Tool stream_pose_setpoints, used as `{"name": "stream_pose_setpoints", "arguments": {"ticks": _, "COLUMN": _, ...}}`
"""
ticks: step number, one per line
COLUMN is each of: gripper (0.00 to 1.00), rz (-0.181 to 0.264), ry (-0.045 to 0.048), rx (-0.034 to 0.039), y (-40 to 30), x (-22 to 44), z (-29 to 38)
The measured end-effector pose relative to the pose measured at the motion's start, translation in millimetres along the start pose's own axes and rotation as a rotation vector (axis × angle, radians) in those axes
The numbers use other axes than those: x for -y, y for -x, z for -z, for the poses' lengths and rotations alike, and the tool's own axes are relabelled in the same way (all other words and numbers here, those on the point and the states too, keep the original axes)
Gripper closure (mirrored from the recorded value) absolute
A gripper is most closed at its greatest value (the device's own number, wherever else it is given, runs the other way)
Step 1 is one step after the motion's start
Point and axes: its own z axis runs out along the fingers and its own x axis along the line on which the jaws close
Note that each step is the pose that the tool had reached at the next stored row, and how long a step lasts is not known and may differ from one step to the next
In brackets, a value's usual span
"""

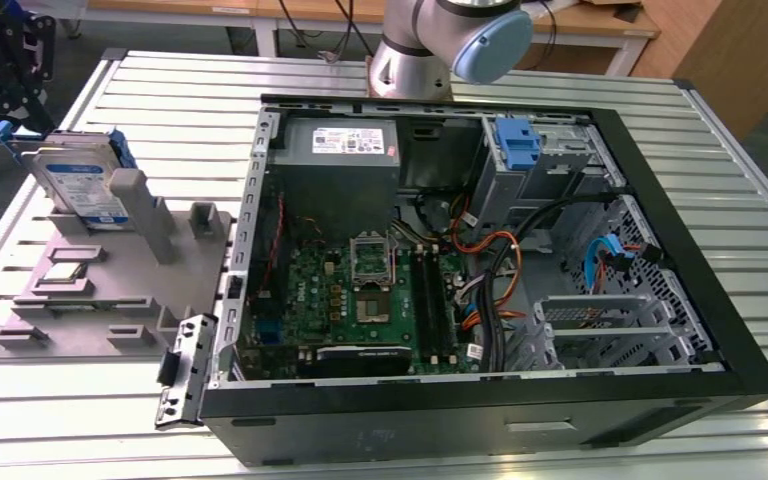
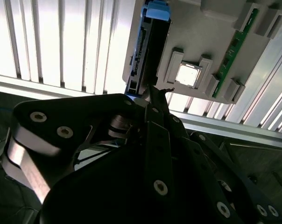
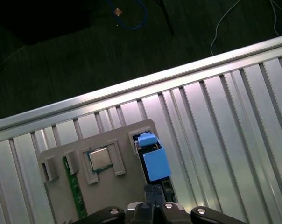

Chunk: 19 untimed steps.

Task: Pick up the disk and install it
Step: 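Reach for the disk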

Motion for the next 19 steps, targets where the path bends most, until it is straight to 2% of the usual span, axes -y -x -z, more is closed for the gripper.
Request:
{"name": "stream_pose_setpoints", "arguments": {"ticks": 5, "gripper": 0.90, "rz": 0.004, "ry": 0.0001, "rx": -0.0002, "y": 1.9, "x": 6.1, "z": -0.1}}
{"name": "stream_pose_setpoints", "arguments": {"ticks": 9, "gripper": 0.90, "rz": 0.044, "ry": 0.0024, "rx": 0.0006, "y": 2.1, "x": 6.7, "z": -1.2}}
{"name": "stream_pose_setpoints", "arguments": {"ticks": 12, "gripper": 0.90, "rz": 0.073, "ry": 0.0067, "rx": 0.0117, "y": 2.1, "x": 6.7, "z": -1.7}}
{"name": "stream_pose_setpoints", "arguments": {"ticks": 15, "gripper": 0.90, "rz": 0.099, "ry": 0.0136, "rx": 0.0311, "y": 2.1, "x": 6.7, "z": -2.0}}
{"name": "stream_pose_setpoints", "arguments": {"ticks": 16, "gripper": 0.90, "rz": 0.103, "ry": 0.0147, "rx": 0.0343, "y": 2.1, "x": 6.8, "z": -2.2}}
{"name": "stream_pose_setpoints", "arguments": {"ticks": 19, "gripper": 0.90, "rz": 0.111, "ry": 0.0149, "rx": 0.0340, "y": 2.2, "x": 7.4, "z": -3.1}}
